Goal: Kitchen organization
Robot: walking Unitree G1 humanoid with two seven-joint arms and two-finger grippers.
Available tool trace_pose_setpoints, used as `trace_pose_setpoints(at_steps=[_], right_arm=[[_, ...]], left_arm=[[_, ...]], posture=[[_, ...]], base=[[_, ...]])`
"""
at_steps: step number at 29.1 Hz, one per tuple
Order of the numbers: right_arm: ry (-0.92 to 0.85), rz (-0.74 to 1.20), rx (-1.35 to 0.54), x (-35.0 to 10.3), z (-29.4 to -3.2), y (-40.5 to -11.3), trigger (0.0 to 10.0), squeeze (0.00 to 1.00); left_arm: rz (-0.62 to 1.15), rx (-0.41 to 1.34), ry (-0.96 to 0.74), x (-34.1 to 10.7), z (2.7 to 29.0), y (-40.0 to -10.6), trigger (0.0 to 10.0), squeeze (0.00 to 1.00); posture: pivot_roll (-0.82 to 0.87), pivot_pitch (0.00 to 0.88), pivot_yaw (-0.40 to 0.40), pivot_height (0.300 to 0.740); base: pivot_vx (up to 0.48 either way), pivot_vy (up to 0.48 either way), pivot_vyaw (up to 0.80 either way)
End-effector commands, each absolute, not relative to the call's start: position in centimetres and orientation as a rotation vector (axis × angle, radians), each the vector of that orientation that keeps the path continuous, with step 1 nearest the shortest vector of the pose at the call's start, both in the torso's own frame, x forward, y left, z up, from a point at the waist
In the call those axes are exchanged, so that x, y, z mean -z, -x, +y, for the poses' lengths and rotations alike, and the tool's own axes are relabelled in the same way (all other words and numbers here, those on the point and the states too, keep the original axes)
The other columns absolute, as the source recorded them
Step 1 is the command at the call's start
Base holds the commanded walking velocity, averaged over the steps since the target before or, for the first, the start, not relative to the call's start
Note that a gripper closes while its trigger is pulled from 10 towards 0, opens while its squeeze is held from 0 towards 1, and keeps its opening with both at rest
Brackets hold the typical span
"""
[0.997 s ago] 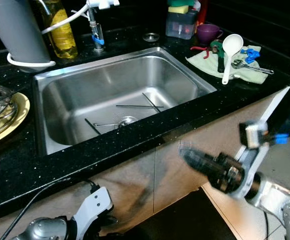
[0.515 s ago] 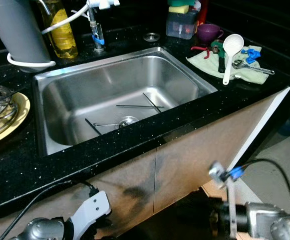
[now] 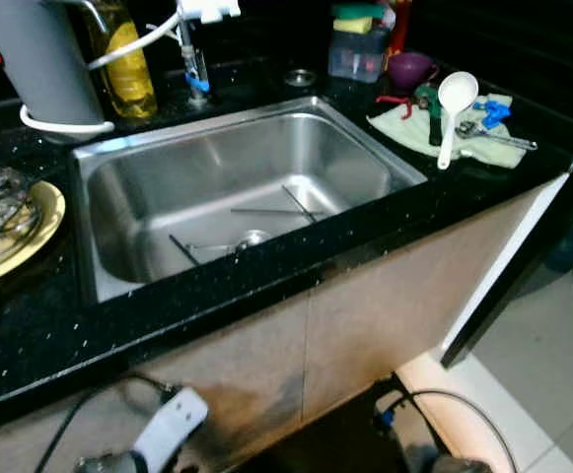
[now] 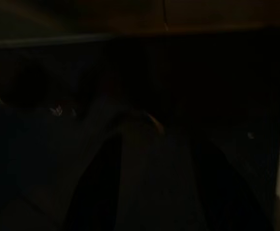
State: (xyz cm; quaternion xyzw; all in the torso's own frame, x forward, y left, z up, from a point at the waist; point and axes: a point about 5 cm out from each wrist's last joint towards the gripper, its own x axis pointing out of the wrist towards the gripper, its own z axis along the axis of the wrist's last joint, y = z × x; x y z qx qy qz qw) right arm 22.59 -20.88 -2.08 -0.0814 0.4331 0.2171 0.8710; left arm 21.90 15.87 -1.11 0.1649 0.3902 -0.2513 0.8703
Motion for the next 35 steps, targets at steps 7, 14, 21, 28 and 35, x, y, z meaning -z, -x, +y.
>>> trace_pose_setpoints(at_steps=[7, 14, 21, 28, 35], right_arm=[[-0.169, 0.803, -0.136, 5.1, -17.8, -22.1, 10.0, 0.0], [-0.129, 0.877, -0.121, 6.9, -16.4, -20.0, 10.0, 0.0], [-0.209, 0.866, 0.002, 7.8, -16.5, -18.8, 10.0, 0.0], [-0.19, 0.841, 0.012, 7.8, -16.6, -18.8, 10.0, 0.0], [-0.09, 0.846, -0.115, 7.9, -15.4, -18.6, 10.0, 0.0]], left_arm=[[0.914, 0.282, -0.149, 5.4, 17.0, -20.4, 10.0, 0.0], [0.911, 0.285, -0.194, 6.0, 16.6, -20.0, 10.0, 0.0], [0.842, 0.313, -0.258, 6.1, 16.4, -20.7, 10.0, 0.0], [0.794, 0.342, -0.299, 5.8, 16.1, -21.1, 10.0, 0.0], [0.825, 0.149, -0.17, 6.3, 17.4, -20.9, 10.0, 0.0]], posture=[[-0.05, 0.151, -0.018, 0.74], [-0.06, 0.167, -0.013, 0.74], [-0.05, 0.169, -0.007, 0.74], [-0.06, 0.166, 0.009, 0.74], [-0.06, 0.158, 0.004, 0.74]], base=[[0.0, 0.0, 0.0], [0.0, 0.0, 0.0], [0.0, 0.0, 0.0], [0.0, 0.0, 0.0], [0.0, 0.0, 0.0]])
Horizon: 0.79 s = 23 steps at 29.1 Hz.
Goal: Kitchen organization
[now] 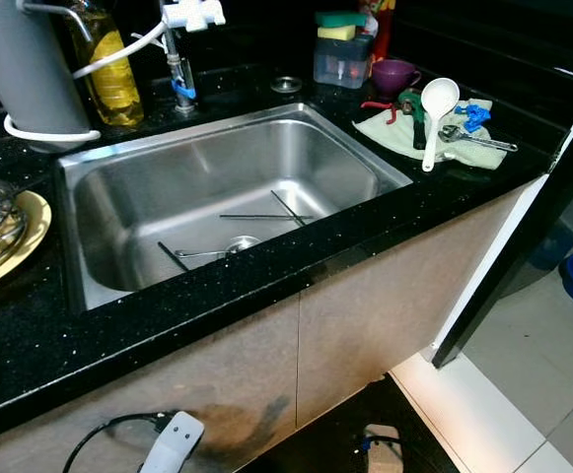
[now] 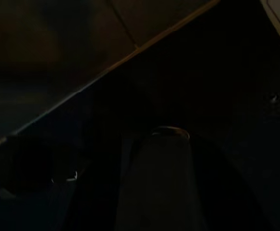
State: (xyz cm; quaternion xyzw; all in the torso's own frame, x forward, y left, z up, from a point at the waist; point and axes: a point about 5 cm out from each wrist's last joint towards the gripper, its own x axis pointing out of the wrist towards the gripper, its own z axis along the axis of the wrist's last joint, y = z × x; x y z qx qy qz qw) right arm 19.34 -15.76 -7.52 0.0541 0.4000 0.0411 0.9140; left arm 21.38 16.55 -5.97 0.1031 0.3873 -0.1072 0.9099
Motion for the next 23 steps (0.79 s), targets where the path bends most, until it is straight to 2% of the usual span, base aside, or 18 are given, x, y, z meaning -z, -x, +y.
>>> trace_pose_setpoints(at_steps=[1, 20, 23], right_arm=[[-0.09, 0.846, -0.115, 7.93, -15.41, -18.64, 10.0, 0.0], [-0.083, 0.83, -0.106, 7.75, -15.68, -19.09, 10.0, 0.0], [-0.078, 0.833, -0.108, 7.8, -15.73, -19.01, 10.0, 0.0]], left_arm=[[0.825, 0.149, -0.17, 6.35, 17.38, -20.9, 10.0, 0.0], [0.794, 0.159, -0.138, 6.01, 17.18, -21.68, 10.0, 0.0], [0.787, 0.161, -0.137, 5.9, 17.12, -21.87, 10.0, 0.0]], posture=[[-0.06, 0.158, 0.004, 0.74], [-0.06, 0.16, 0.001, 0.74], [-0.06, 0.16, 0.002, 0.74]], base=[[0.0, 0.0, 0.0], [0.0, 0.0, 0.0], [-0.284, 0.0, 0.0]])
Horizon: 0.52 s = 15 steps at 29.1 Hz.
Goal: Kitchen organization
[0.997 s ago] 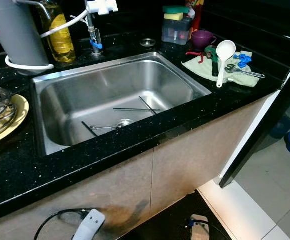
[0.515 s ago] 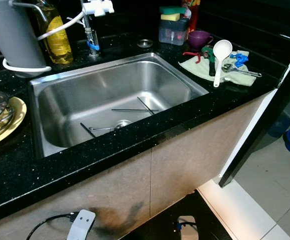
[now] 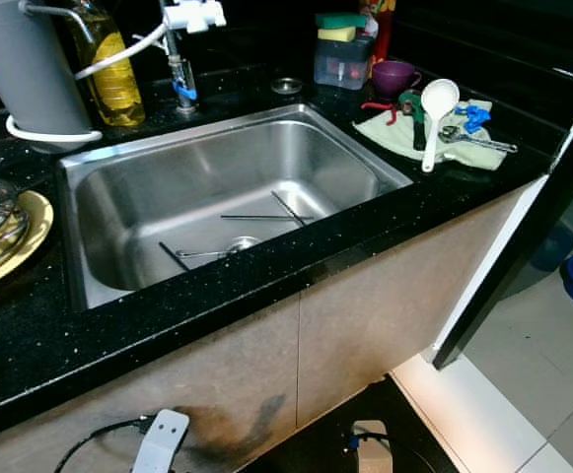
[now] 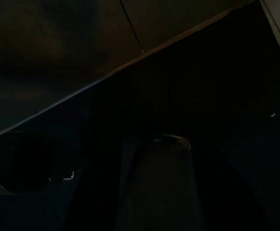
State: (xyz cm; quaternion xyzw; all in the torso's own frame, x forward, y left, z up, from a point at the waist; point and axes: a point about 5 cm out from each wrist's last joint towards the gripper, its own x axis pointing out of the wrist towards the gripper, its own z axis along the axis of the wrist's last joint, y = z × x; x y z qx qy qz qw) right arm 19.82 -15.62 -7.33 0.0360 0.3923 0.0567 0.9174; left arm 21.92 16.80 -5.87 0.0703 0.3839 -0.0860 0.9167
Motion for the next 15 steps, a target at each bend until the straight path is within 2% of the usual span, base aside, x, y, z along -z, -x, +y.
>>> trace_pose_setpoints(at_steps=[1, 15], right_arm=[[-0.079, 0.833, -0.107, 7.81, -15.75, -18.99, 10.0, 0.0], [-0.08, 0.835, -0.108, 7.87, -15.83, -18.86, 10.0, 0.0]], left_arm=[[0.785, 0.163, -0.136, 5.88, 17.09, -21.9, 10.0, 0.0], [0.78, 0.172, -0.137, 5.87, 16.96, -21.97, 10.0, 0.0]], posture=[[-0.06, 0.161, 0.003, 0.74], [-0.06, 0.167, -0.002, 0.74]], base=[[-0.334, 0.0, 0.0], [-0.346, 0.0, 0.0]])
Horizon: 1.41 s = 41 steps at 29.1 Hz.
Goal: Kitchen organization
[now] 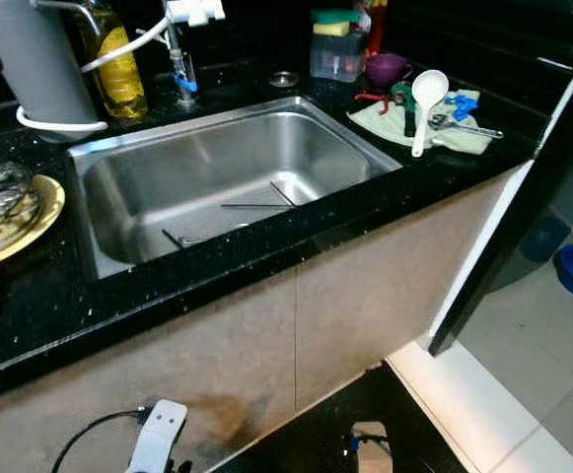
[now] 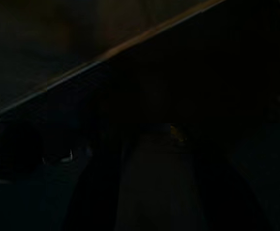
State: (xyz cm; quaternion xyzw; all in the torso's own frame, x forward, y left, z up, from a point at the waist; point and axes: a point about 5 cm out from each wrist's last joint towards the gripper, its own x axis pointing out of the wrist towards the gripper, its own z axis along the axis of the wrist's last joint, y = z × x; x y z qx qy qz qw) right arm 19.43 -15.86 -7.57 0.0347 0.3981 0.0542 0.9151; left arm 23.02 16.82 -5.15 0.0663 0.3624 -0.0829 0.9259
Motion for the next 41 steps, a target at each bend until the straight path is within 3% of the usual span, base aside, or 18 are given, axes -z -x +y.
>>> trace_pose_setpoints(at_steps=[1, 17, 41], right_arm=[[-0.08, 0.835, -0.109, 7.87, -15.84, -18.86, 10.0, 0.0], [-0.076, 0.842, -0.125, 7.98, -15.85, -18.64, 10.0, 0.0], [-0.107, 0.847, -0.138, 8.03, -15.82, -18.51, 10.0, 0.0]], left_arm=[[0.78, 0.172, -0.137, 5.87, 16.95, -21.98, 10.0, 0.0], [0.789, 0.162, -0.135, 6.11, 17.12, -21.61, 10.0, 0.0], [0.82, 0.174, -0.188, 6.34, 17.25, -21.4, 10.0, 0.0]], posture=[[-0.06, 0.167, -0.002, 0.74], [-0.07, 0.166, -0.012, 0.74], [-0.06, 0.157, -0.01, 0.74]], base=[[-0.337, 0.0, 0.0], [-0.298, 0.0, 0.0], [0.0, 0.0, 0.0]])
